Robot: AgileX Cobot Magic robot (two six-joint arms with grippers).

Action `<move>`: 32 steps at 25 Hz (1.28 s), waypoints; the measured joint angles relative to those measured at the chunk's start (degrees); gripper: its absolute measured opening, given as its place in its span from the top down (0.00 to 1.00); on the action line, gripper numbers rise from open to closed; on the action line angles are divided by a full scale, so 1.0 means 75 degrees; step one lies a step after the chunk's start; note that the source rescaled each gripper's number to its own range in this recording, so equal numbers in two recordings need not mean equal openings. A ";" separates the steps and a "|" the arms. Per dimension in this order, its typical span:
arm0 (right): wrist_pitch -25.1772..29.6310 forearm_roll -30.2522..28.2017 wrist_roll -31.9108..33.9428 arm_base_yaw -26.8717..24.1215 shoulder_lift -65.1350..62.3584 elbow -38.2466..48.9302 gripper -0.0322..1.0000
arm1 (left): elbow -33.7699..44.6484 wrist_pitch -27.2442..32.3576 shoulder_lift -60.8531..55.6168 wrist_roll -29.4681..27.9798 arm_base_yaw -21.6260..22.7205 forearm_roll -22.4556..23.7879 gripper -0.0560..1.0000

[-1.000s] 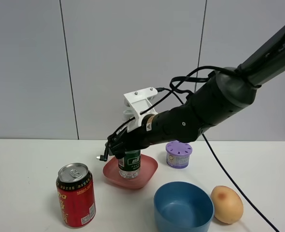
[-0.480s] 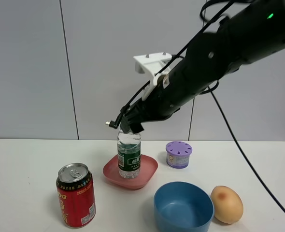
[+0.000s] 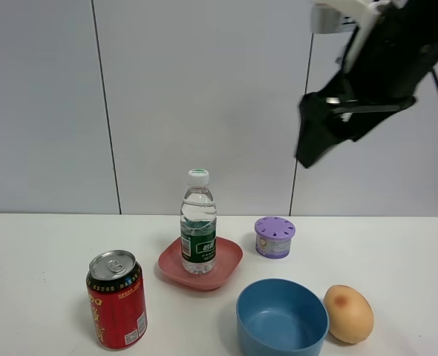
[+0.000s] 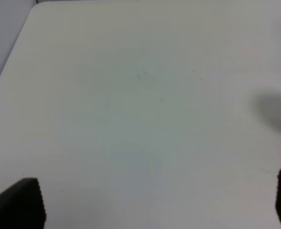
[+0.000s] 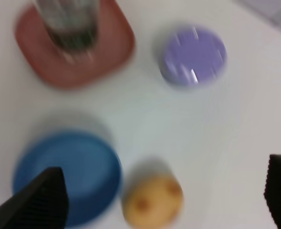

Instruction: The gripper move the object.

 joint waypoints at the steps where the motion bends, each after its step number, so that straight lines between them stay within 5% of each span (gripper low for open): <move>1: 0.0953 -0.0010 0.0000 -0.0303 -0.0378 0.0000 0.28 | 0.0000 0.0000 0.0000 0.0000 0.0000 0.0000 0.00; 5: 0.2091 -0.0039 0.0000 -0.1042 -0.1453 0.0303 0.28 | 0.0000 0.0000 0.0000 0.0000 0.0000 0.0000 0.00; 19: 0.2479 0.0659 0.0500 -0.4249 -0.7362 0.3112 0.29 | 0.0000 0.0000 0.0000 0.0000 0.0000 0.0000 0.00; 32: 0.1714 0.1355 0.0527 -0.4380 -1.0561 0.5395 0.29 | 0.0000 0.0000 0.0000 0.0000 0.0000 0.0000 0.00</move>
